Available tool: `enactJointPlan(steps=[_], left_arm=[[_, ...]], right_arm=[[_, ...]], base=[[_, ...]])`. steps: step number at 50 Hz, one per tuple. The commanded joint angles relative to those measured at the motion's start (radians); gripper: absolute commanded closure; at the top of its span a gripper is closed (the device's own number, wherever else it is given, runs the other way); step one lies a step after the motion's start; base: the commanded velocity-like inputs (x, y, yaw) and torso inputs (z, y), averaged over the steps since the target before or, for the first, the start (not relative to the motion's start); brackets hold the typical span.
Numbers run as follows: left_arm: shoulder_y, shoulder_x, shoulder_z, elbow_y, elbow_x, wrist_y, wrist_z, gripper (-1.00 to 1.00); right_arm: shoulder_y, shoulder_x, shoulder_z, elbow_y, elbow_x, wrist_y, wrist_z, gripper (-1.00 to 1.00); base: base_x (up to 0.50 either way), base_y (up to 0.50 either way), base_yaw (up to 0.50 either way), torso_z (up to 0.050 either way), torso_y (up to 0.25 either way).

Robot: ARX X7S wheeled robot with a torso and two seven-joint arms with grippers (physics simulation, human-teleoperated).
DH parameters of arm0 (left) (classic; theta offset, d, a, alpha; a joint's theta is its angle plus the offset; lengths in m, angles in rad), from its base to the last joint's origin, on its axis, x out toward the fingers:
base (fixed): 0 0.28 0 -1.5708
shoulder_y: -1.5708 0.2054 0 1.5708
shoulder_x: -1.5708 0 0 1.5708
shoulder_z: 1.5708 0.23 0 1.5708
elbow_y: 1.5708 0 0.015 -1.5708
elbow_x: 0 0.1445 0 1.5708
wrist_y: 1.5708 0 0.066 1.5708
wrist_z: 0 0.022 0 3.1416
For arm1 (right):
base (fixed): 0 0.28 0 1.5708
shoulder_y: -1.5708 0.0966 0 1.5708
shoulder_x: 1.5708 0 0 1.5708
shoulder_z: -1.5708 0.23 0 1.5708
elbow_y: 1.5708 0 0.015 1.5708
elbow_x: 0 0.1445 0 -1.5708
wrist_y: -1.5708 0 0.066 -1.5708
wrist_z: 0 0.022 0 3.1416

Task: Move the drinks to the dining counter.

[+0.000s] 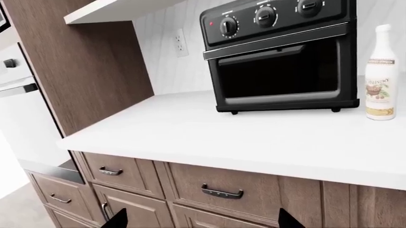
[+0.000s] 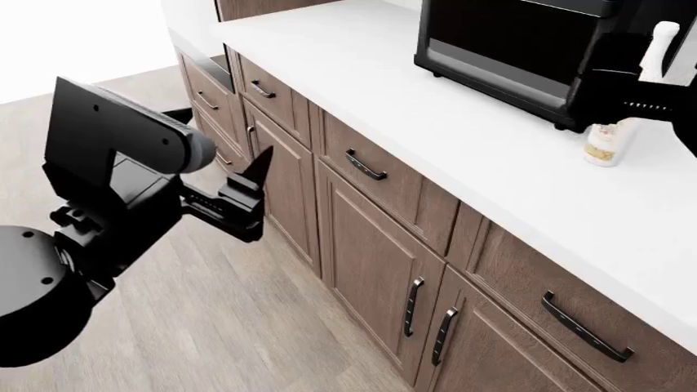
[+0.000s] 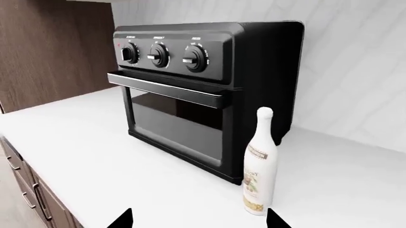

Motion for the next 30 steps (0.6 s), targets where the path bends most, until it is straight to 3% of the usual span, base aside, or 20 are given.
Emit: enactJointPlan(steps=[1,17,30], left_arm=[[0.013,-0.001,0.003,-0.002,0.011,0.011,0.007,-1.0],[0.017,-0.006,0.002,0.005,0.004,0.012,-0.002,-1.0],[0.018,-0.009,0.001,0.005,0.001,0.016,-0.005,-1.0]], right_arm=[[0.0,0.012,0.037,-0.034,-0.025,-0.035,-0.026,-1.0],[-0.028,0.024,0.043,-0.052,-0.029,-0.049,-0.044,-1.0],[-0.039,0.028,0.015,-0.04,0.006,-0.04,-0.02,-1.0]], base=[[0.0,0.0,0.0,0.0,0.0],[0.32,-0.18,0.0,0.0,0.001],[0.03,0.0,0.0,0.0,0.0]])
